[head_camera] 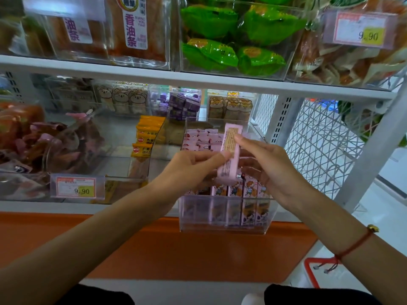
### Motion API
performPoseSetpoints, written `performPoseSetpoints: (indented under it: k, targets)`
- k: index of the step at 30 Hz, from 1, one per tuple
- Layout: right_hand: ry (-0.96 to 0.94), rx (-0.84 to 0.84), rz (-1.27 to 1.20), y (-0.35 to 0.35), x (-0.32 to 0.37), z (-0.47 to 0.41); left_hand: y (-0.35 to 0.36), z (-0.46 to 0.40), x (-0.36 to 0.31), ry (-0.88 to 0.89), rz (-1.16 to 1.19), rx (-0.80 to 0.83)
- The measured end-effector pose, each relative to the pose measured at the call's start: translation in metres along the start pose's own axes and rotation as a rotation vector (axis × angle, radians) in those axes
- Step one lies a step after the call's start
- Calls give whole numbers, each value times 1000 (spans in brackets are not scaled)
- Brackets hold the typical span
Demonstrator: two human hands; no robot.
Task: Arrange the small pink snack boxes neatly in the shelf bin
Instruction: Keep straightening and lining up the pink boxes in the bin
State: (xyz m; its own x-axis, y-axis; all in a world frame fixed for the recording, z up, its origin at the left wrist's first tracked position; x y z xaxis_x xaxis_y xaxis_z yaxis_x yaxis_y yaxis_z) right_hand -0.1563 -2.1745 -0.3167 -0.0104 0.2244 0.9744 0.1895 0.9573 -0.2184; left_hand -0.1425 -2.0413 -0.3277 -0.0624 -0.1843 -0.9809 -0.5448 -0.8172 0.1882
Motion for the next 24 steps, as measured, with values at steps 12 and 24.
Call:
performPoseSetpoints:
  k: [12,24]
  targets:
    - [121,52,-180,3,-9,-1,-11,-7,9,-109,5,-74]
    - [-197,33,-6,3,20,1,-27,1,-33,411,-573,-176]
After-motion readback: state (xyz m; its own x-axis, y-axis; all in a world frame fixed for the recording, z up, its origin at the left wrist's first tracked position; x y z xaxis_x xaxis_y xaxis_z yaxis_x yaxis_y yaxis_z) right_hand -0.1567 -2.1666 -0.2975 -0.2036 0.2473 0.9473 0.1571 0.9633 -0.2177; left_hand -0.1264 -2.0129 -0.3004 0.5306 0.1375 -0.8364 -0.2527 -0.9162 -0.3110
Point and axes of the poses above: each hand's wrist, its own z-axis away from the middle knuckle, its own y-axis out of the palm, x = y × z, the point moved 9 cm from there along -z, towards the middle knuckle, and after that the axes turned 12 degrees about z, right-handed, at the moved point
